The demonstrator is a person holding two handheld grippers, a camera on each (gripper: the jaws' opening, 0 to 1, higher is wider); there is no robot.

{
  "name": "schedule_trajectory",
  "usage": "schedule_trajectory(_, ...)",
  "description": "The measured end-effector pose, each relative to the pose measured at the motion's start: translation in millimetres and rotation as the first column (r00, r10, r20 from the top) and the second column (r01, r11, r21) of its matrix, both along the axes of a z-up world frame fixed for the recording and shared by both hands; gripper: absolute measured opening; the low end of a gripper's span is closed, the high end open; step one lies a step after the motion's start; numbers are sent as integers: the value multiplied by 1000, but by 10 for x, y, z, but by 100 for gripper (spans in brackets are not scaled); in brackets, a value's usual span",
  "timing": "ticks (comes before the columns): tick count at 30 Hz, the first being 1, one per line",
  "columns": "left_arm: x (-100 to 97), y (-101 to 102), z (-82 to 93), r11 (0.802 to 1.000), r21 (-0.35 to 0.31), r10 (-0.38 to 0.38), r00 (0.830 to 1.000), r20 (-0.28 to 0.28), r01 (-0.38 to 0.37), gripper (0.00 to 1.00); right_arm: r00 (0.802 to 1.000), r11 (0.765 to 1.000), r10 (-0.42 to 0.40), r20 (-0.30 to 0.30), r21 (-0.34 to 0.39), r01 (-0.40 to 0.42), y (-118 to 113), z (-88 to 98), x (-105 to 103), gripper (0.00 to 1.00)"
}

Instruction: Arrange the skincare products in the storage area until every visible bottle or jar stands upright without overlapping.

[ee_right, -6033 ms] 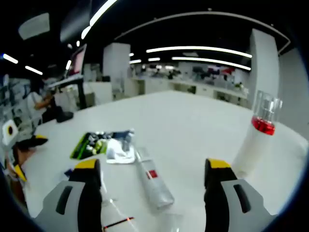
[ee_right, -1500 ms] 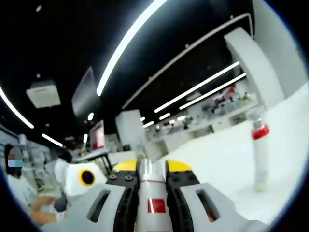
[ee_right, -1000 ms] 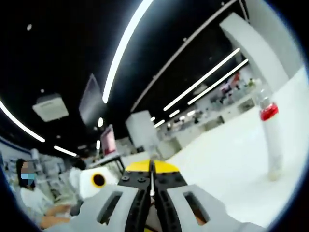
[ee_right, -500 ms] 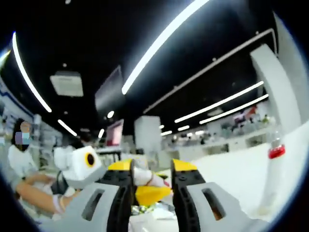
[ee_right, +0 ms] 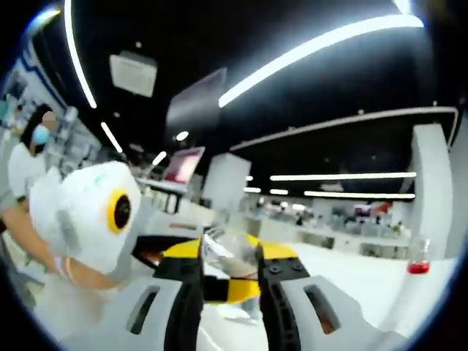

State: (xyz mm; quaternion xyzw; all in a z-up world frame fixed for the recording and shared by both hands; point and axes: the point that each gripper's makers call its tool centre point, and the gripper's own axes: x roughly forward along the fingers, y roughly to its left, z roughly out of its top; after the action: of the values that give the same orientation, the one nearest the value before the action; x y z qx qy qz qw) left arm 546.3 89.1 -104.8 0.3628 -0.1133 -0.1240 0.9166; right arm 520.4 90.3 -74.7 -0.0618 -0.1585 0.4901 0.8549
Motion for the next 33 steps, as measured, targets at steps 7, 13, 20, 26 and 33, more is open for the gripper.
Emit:
schedule_trajectory(7,27,-9,50,989,136,38,994,101,-51,24,996,998,-36,-83,55,41,-105,34,67,20)
schedule_trajectory(13,-1,-65,158,949,284,61,964,259,-136,31,980,986,-6,-200,163,39,-221,88,109,20)
schedule_trajectory(20,-34,-174,180,891,399,65,931,360,-217,38,941,956,78,-329,291,23,-337,109,149,20)
schedule_trajectory(26,0,-182,212,867,434,57,914,401,-244,50,861,915,217,-461,403,-15,-394,106,152,20)
schedule_trajectory(33,-89,-186,284,814,486,56,876,479,-318,50,809,863,307,-500,506,-15,-512,160,164,20)
